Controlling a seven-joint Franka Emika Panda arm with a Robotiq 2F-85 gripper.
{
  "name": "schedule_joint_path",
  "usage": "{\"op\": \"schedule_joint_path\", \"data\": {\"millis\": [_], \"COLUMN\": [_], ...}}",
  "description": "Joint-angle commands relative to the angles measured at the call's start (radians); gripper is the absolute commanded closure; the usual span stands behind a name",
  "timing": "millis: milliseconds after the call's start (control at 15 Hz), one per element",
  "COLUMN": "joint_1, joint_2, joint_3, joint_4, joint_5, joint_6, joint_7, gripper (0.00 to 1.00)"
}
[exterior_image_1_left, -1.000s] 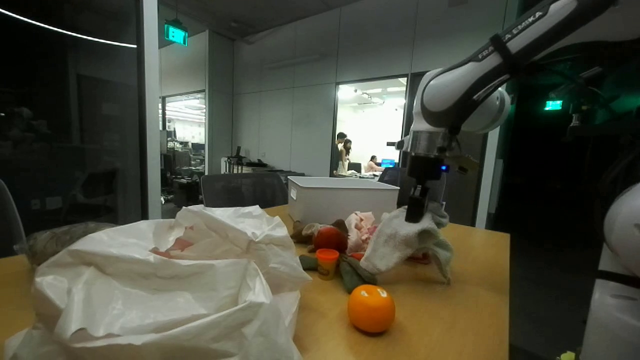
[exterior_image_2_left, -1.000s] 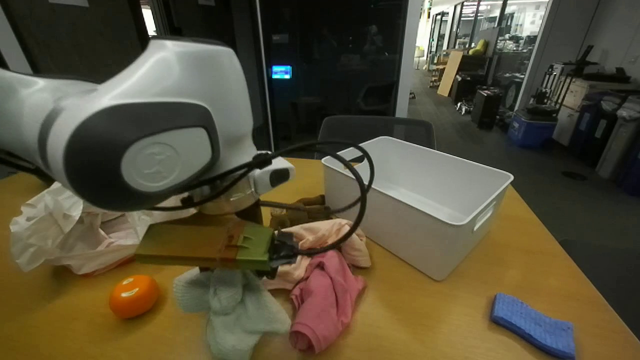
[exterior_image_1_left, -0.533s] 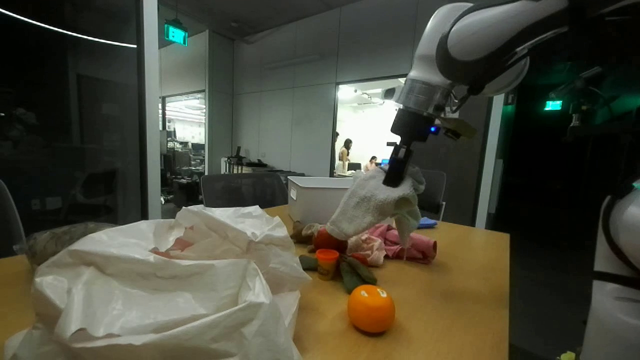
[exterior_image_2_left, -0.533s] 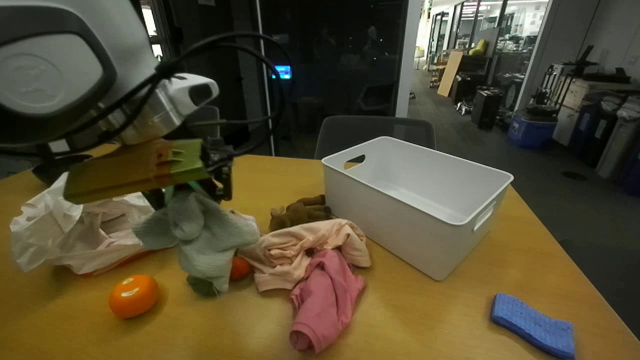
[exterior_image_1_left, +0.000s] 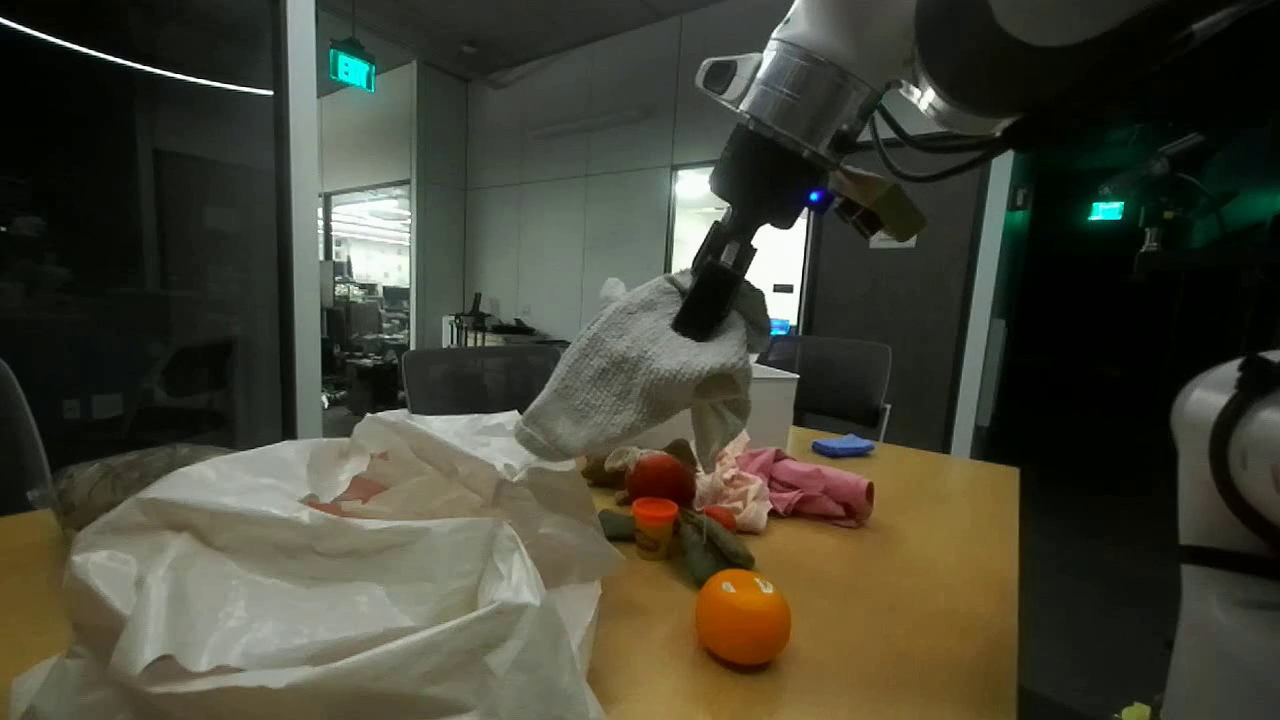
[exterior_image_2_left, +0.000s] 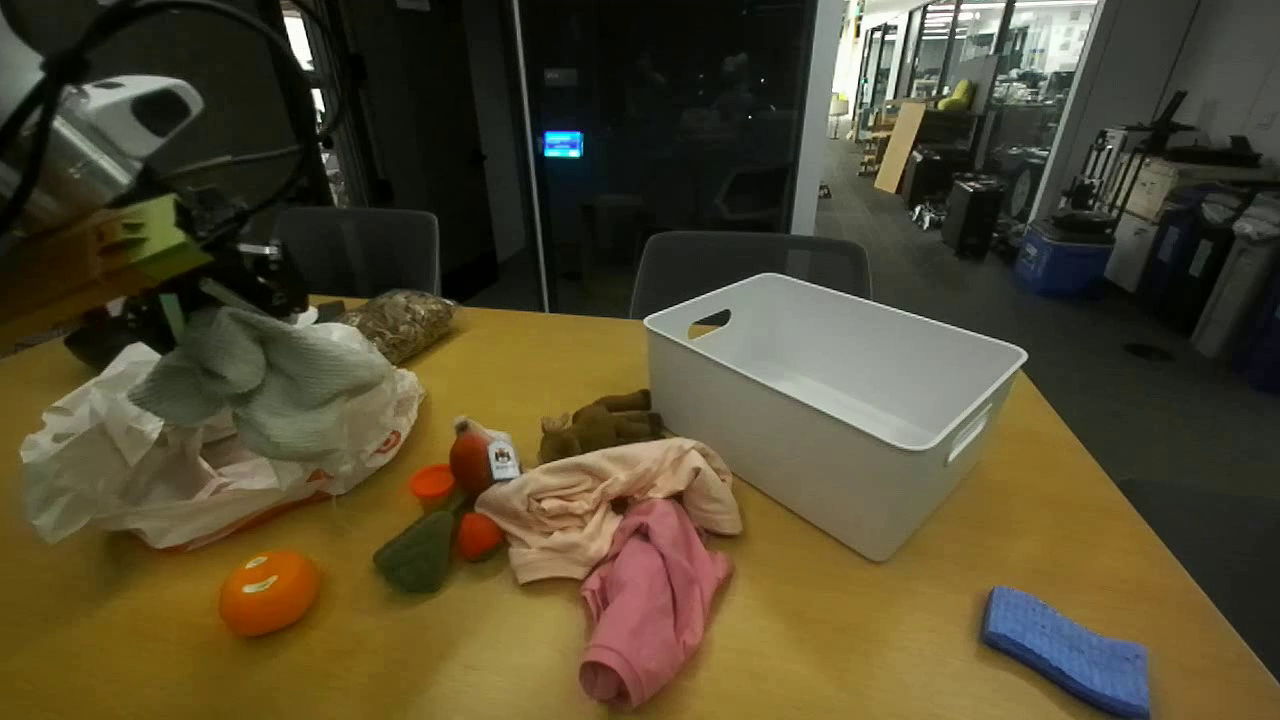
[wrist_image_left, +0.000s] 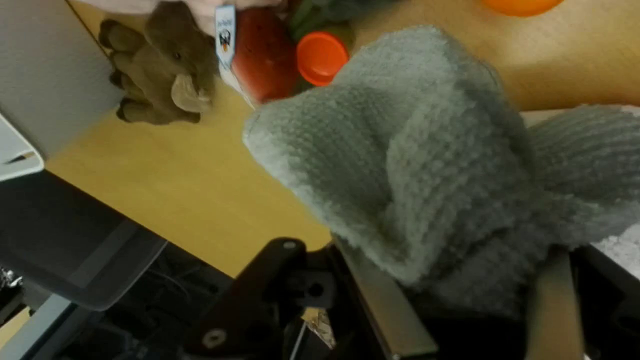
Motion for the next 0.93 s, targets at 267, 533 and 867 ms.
{"op": "schedule_joint_path", "data": {"millis": [267, 533, 867], "joint_1": [0.027, -0.135, -0.339], "joint_2": [0.062, 0.131, 0.1], "joint_3": [0.225, 0.464, 0.759], "joint_4": [-0.003, -0.017, -0.022], "joint_5": [-0.066, -0.302, -0.536], "joint_6": [0.142, 0.257, 0.263], "joint_7": [0.181, 0.374, 0.663], "gripper": [1.0, 1.0, 1.0]}}
